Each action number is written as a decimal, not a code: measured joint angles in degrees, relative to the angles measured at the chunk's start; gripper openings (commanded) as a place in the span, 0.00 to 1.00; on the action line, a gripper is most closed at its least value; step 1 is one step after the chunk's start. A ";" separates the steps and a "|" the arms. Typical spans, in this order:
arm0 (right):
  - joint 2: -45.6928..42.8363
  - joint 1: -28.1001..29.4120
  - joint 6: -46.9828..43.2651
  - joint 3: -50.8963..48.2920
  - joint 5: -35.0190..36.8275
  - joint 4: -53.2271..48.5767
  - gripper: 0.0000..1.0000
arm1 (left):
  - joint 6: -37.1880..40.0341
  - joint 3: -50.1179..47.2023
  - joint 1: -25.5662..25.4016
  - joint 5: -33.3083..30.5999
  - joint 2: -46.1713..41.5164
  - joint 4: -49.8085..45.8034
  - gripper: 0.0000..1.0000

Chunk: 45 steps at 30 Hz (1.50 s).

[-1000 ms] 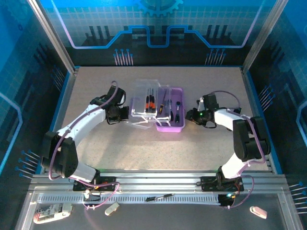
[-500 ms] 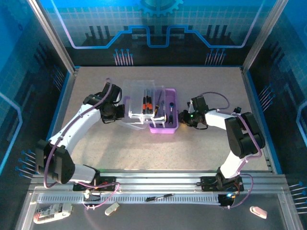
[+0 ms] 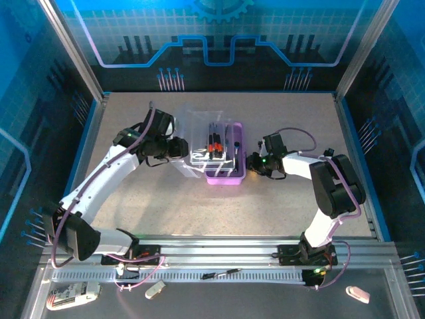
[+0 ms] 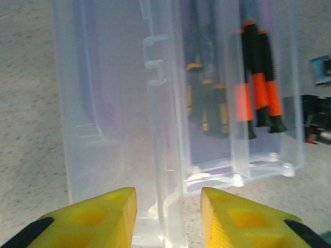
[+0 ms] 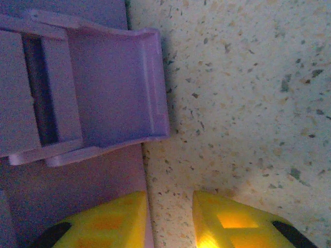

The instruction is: Pack the tool kit

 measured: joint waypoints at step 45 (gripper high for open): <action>-1.99 -0.68 -0.13 -1.05 -1.99 1.46 0.30 | -3.93 12.02 -11.30 14.80 14.91 10.97 0.47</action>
